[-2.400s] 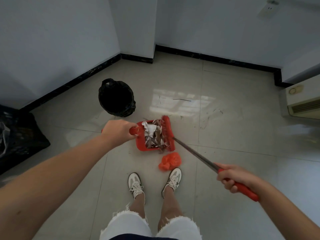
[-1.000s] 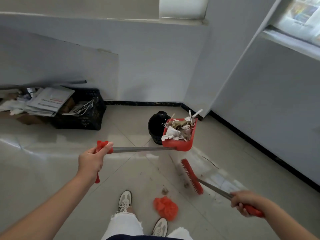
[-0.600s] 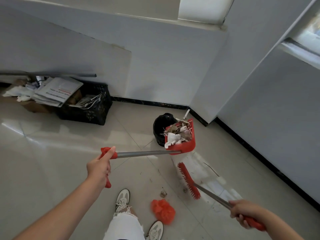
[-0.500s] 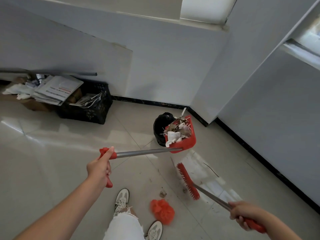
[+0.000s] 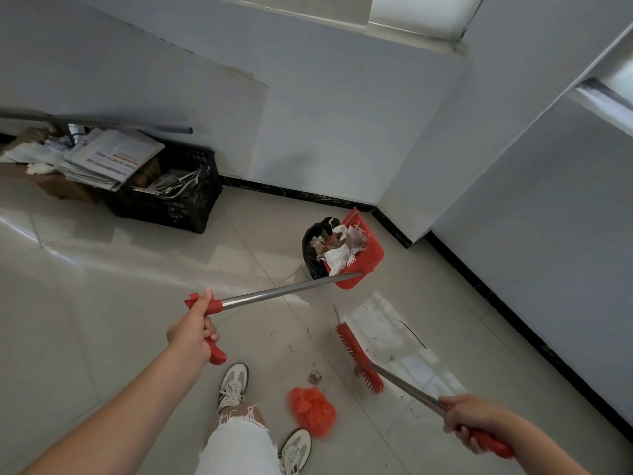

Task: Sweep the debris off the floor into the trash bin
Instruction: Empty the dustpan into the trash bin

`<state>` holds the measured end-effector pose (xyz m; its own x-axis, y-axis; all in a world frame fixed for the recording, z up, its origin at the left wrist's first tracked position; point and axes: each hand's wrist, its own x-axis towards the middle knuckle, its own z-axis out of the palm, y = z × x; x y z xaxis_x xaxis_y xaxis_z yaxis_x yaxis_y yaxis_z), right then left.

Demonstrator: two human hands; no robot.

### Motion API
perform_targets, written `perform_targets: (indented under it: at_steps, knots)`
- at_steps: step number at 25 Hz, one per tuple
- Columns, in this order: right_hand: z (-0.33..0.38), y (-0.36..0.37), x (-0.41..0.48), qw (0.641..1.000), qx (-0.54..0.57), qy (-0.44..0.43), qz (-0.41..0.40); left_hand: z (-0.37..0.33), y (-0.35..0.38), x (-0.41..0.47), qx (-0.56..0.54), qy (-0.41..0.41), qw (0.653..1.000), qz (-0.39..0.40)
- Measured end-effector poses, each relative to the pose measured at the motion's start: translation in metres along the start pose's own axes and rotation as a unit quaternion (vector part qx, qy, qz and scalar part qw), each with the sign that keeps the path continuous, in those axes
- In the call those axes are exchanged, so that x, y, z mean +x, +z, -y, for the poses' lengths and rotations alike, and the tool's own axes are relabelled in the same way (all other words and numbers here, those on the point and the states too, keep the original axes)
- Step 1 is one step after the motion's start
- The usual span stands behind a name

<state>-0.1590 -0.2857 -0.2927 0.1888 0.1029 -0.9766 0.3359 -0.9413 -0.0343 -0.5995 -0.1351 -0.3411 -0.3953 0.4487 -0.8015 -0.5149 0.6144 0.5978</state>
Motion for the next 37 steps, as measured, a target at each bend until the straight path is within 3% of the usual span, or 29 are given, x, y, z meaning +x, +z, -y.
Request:
perform_targets:
  at_steps: [8,14,19,24,30,34,37]
  knots:
    - [0.013,0.001,-0.009,1.000,-0.015,-0.014,-0.007,0.005,0.033,0.007,-0.089,-0.092,0.992,0.015]
    - [0.016,0.007,-0.013,1.000,-0.009,-0.024,-0.017,-0.003,0.053,-0.007,-0.176,-0.195,0.964,0.039]
    - [0.020,0.014,-0.016,0.999,-0.018,-0.033,-0.018,0.018,0.059,-0.030,-0.287,-0.217,0.930,0.075]
    - [0.016,0.013,-0.015,0.999,-0.004,-0.031,-0.013,0.050,0.057,-0.053,-0.399,-0.261,0.873,0.107]
    - [0.006,0.010,-0.009,0.999,0.013,-0.035,-0.018,0.062,0.052,-0.071,-0.457,-0.288,0.826,0.163]
    - [0.002,0.004,-0.004,0.999,0.034,-0.035,-0.021,0.061,0.052,-0.072,-0.449,-0.279,0.827,0.193]
    - [-0.004,-0.008,-0.002,0.998,0.049,-0.026,-0.030,0.053,0.040,-0.070,-0.419,-0.259,0.847,0.199]
